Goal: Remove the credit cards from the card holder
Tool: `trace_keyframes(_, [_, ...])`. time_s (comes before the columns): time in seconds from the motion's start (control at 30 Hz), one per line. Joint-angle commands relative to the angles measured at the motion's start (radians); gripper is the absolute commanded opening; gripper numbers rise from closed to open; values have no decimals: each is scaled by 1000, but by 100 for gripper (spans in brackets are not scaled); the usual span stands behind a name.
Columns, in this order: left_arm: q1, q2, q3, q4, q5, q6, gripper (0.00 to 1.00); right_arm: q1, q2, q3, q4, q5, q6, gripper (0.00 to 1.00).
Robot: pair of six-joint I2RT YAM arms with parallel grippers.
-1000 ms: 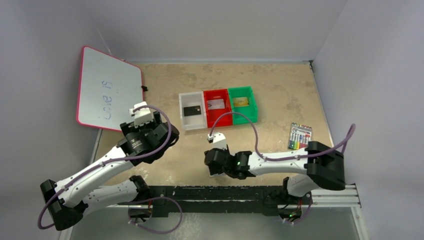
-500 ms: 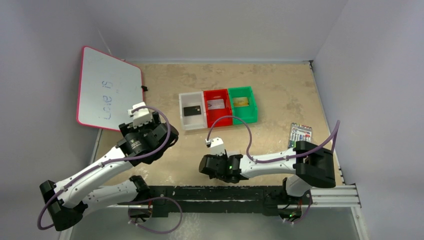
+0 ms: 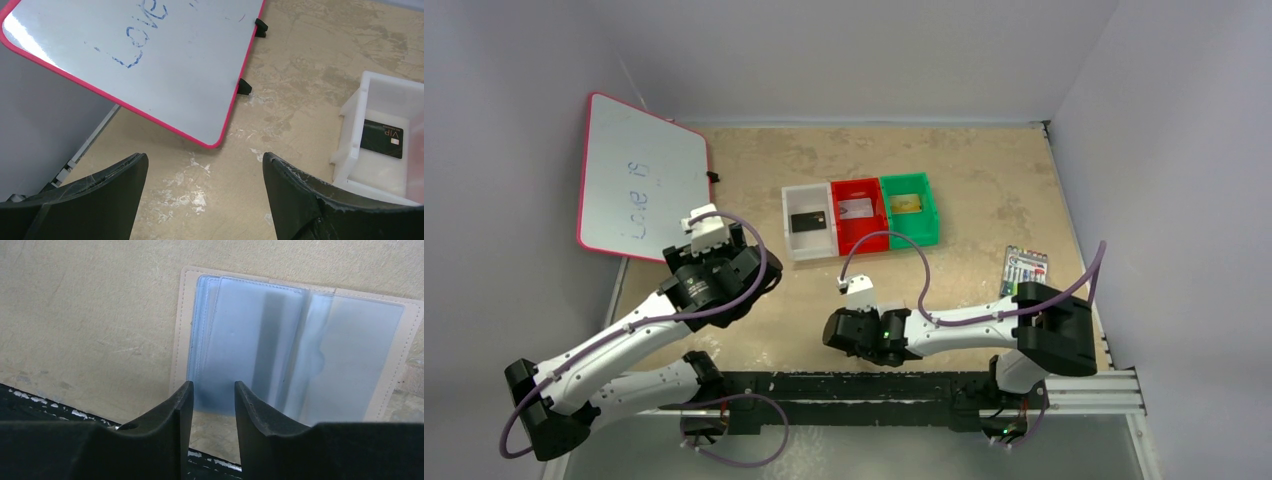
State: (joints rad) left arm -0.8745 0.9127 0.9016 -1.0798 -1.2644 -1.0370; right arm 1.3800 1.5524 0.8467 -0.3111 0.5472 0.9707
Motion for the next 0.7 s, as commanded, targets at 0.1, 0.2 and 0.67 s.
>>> trace_keyframes(0.1, [4,1,36,-3,-36,-11,84,-1,44,-16,-8,15,32,37])
trace_keyframes(0.2, [3,4,37,-3,-36,-11,84,-2,57,-19,-3,11,38,33])
trace_keyframes(0.67, [4,11,35,-2,-35,-7,84,-66,-34,-42,21,23,19,0])
